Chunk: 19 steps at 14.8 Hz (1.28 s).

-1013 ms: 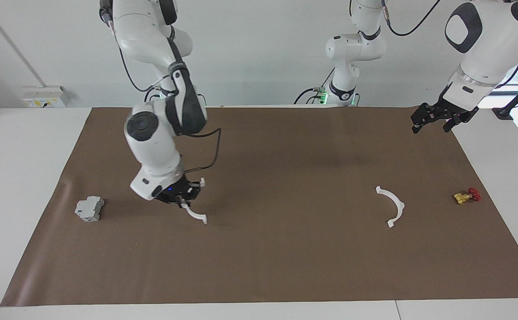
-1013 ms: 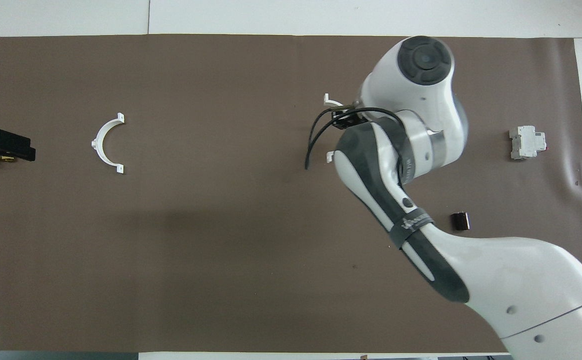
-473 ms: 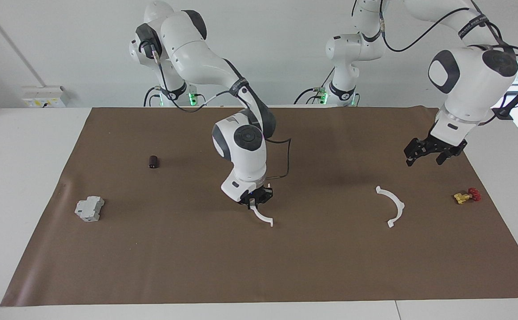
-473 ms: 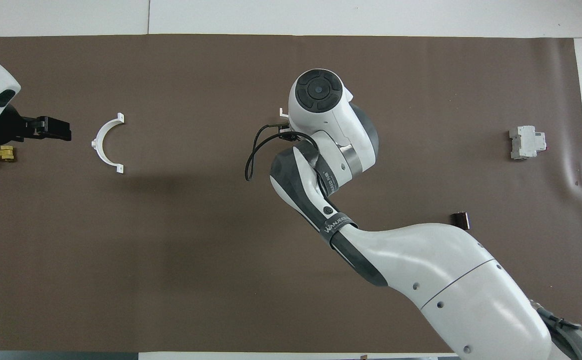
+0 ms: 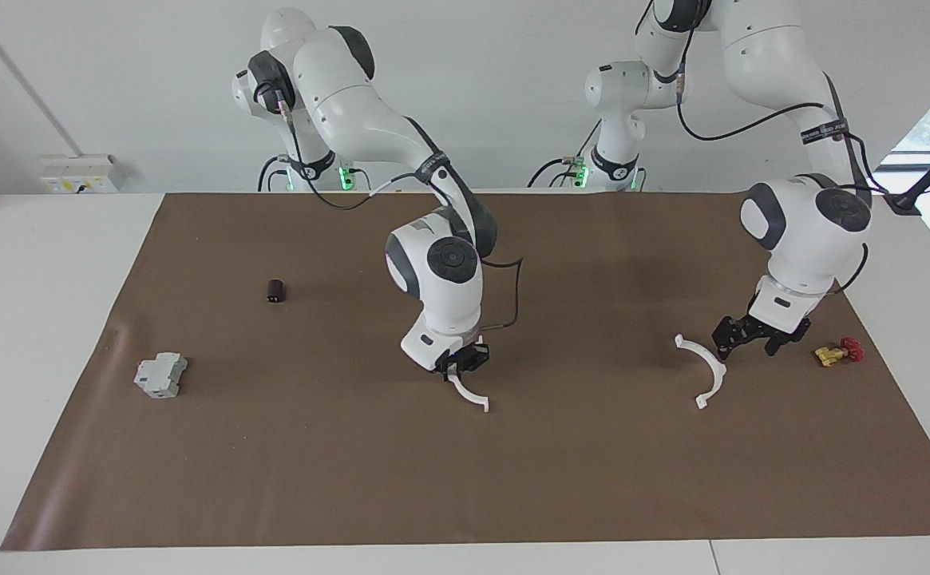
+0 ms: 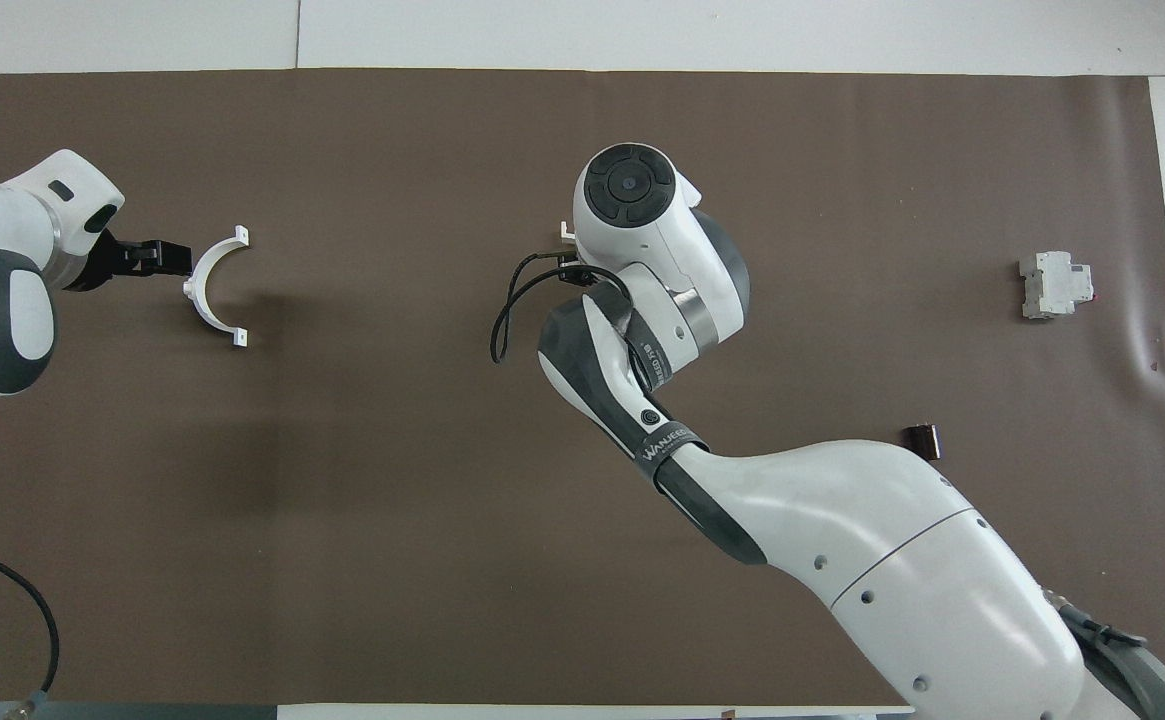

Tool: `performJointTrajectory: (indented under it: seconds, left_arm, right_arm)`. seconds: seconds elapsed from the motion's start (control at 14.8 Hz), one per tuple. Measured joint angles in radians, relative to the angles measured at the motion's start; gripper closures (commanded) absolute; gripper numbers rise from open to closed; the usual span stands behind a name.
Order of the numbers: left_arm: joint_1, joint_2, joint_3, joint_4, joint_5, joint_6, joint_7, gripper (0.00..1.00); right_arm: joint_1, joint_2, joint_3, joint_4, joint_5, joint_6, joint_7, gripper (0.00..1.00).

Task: Assemble drain pipe with both arms
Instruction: 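Carry the clamp half toward the center while the left gripper grasps the other, then set the clamp half down at center and withdraw the right gripper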

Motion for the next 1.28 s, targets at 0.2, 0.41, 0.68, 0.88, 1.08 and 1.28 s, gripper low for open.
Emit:
performJointTrajectory:
  seconds: [0.2, 0.41, 0.68, 0.88, 1.08, 1.28]
  left_arm:
    - [-0.001, 0.039, -0.005, -0.017, 0.0, 0.047, 0.0, 0.16]
    - [-0.008, 0.06, -0.007, -0.039, 0.0, 0.092, 0.0, 0.45]
    - [-0.008, 0.065, -0.008, -0.053, 0.0, 0.108, 0.001, 1.0]
    - [-0.008, 0.063, -0.007, -0.053, 0.0, 0.109, 0.001, 1.0]
    - [-0.008, 0.062, -0.008, -0.052, 0.0, 0.109, 0.001, 1.0]
    - [-0.024, 0.041, -0.009, -0.037, 0.0, 0.089, 0.0, 1.0]
  right_arm:
    - [0.0, 0.0, 0.0, 0.002, 0.0, 0.0, -0.02, 0.73]
    - [0.001, 0.0, 0.002, 0.005, 0.0, 0.009, -0.023, 0.52]
    - [0.002, 0.0, 0.004, 0.01, 0.0, 0.01, -0.024, 0.41]
    - [-0.009, -0.003, 0.012, 0.03, 0.0, 0.003, -0.025, 0.39]
    - [-0.064, -0.05, 0.015, 0.066, 0.0, -0.075, -0.025, 0.0]
    - [-0.182, -0.18, 0.01, 0.078, 0.0, -0.218, -0.044, 0.0]
